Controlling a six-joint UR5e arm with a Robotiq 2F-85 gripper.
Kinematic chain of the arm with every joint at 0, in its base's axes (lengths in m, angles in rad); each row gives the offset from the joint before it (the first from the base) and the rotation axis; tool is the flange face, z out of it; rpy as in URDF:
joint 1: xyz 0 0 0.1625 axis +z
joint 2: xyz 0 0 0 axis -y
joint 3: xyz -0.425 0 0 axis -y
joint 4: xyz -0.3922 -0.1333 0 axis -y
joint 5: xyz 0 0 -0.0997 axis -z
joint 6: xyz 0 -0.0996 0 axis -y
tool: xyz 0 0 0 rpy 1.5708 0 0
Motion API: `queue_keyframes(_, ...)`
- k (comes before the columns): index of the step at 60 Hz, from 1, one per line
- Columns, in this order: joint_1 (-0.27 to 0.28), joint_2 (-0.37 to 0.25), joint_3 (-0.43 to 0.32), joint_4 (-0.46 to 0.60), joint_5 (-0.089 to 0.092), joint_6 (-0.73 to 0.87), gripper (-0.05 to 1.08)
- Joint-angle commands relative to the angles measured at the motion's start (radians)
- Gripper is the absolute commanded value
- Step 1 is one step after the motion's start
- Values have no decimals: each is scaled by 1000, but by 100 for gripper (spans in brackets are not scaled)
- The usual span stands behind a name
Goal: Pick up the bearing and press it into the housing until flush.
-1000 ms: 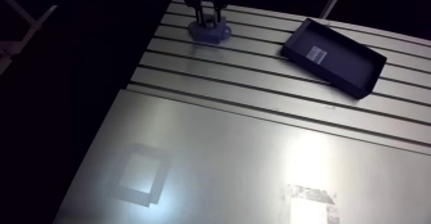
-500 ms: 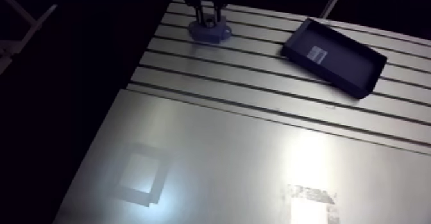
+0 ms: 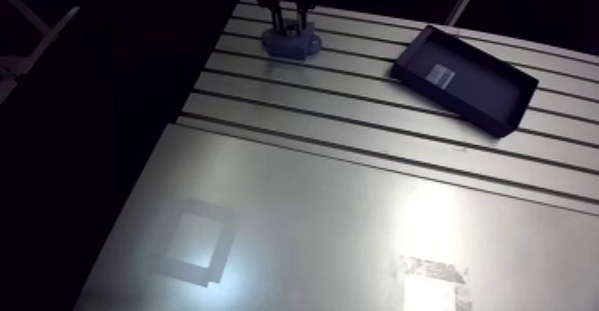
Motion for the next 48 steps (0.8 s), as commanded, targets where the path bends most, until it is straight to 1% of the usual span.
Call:
queue_keyframes(1, 0, 1, 1, -1, 0, -1, 73)
queue_keyframes(7, 0, 1, 1, -1, -1, -1, 72)
queue_keyframes(8, 0, 1, 1, -1, -1, 0, 65)
queue_keyframes(9, 0, 1, 1, -1, -1, 0, 65)
queue_keyframes(10, 0, 1, 1, -1, -2, 0, 46)
queue_keyframes(11, 0, 1, 1, -1, -2, 0, 46)
queue_keyframes(12, 0, 1, 1, -1, -3, -1, 24)
queue_keyframes(13, 0, 1, 1, -1, -3, -1, 24)
queue_keyframes(14, 0, 1, 1, -1, -3, -1, 9)
queue_keyframes(15, 0, 1, 1, -1, -3, -1, 9)
queue_keyframes(16, 0, 0, 1, -1, -3, -1, 2)
queue_keyframes(41, -1, -26, -2, 2, -5, 0, 1)
queue_keyframes(48, 0, -40, -5, 7, -2, 0, 2)
